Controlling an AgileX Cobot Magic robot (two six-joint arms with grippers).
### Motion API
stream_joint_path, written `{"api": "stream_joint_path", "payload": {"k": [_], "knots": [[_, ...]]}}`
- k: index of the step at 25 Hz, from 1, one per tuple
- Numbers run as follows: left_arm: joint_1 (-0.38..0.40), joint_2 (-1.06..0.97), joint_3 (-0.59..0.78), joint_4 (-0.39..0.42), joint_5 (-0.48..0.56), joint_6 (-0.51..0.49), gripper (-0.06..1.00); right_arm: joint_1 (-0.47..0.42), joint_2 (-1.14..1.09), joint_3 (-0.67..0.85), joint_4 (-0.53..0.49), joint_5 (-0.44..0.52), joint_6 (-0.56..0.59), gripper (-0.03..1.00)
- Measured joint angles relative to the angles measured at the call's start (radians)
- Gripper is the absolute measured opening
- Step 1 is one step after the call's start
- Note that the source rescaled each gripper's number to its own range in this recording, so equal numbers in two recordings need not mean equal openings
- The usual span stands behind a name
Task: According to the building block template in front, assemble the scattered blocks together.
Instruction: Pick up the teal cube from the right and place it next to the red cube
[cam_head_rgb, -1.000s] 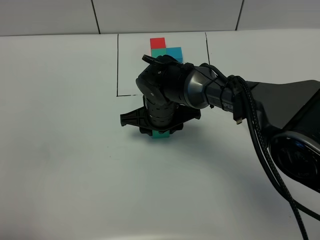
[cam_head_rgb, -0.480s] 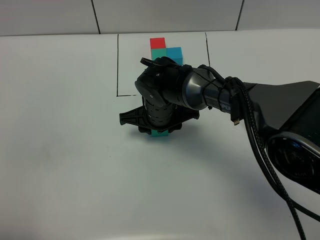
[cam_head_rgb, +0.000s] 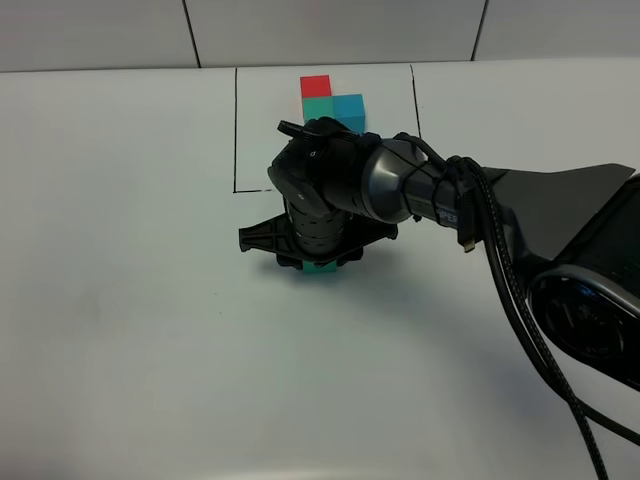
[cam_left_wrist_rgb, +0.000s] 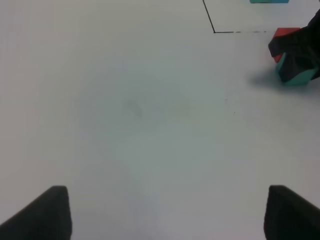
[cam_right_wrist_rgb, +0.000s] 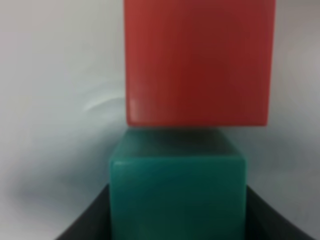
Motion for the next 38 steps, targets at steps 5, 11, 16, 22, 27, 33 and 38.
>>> {"api": "stream_joint_path", "payload": {"k": [5,11,16,22,27,33,38], "knots": [[0.000,0.000,0.000,0.000,0.000,0.000,0.84,0.003,0.002,0.000,-0.010,0.000,0.007,0.00],[0.000,0.000,0.000,0.000,0.000,0.000,0.84,0.003,0.002,0.000,-0.013,0.000,0.011,0.00],[0.000,0.000,0.000,0.000,0.000,0.000,0.84,0.003,0.002,0.000,-0.013,0.000,0.011,0.00],[0.000,0.000,0.000,0.000,0.000,0.000,0.84,-0.004,0.003,0.000,-0.042,-0.007,0.011,0.00],[0.000,0.000,0.000,0.000,0.000,0.000,0.84,-0.005,0.004,0.000,-0.046,-0.008,0.011,0.00],[0.000,0.000,0.000,0.000,0.000,0.000,0.84,-0.005,0.004,0.000,-0.046,-0.008,0.011,0.00],[0.000,0.000,0.000,0.000,0.000,0.000,0.84,-0.005,0.005,0.000,-0.038,-0.008,0.011,0.00]]}}
